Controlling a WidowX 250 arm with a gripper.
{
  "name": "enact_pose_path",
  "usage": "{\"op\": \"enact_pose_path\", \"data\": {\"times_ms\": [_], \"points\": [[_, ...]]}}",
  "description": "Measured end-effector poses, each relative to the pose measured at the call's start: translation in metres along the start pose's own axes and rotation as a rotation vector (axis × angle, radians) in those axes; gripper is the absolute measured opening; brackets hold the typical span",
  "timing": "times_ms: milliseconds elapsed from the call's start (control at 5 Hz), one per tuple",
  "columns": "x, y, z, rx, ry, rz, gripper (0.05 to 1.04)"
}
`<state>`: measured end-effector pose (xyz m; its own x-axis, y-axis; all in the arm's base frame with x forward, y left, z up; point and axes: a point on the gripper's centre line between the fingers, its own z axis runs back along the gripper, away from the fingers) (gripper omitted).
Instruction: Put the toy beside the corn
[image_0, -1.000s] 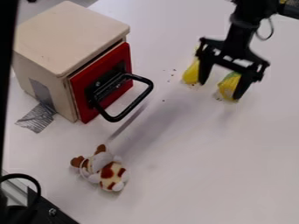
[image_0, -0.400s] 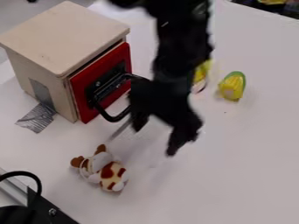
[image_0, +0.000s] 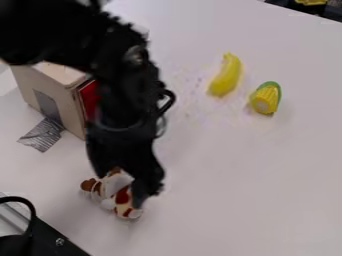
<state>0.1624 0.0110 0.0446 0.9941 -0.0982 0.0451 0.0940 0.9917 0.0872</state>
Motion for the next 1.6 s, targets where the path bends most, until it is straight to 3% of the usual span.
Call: {"op": "enact_pose_path", "data": {"times_ms": [400, 1000, 1200, 1600], "points": [[-0.002, 0.020, -0.006, 0.002, 0.000, 0.025, 0.998], [0.013, 0.019, -0.041, -0.006, 0.083, 0.060, 0.958], [0.014, 0.019, -0.042, -0.009, 0.077, 0.070, 0.762], [0.012, 0.015, -0.035, -0.022, 0.068, 0.059, 0.505]]}}
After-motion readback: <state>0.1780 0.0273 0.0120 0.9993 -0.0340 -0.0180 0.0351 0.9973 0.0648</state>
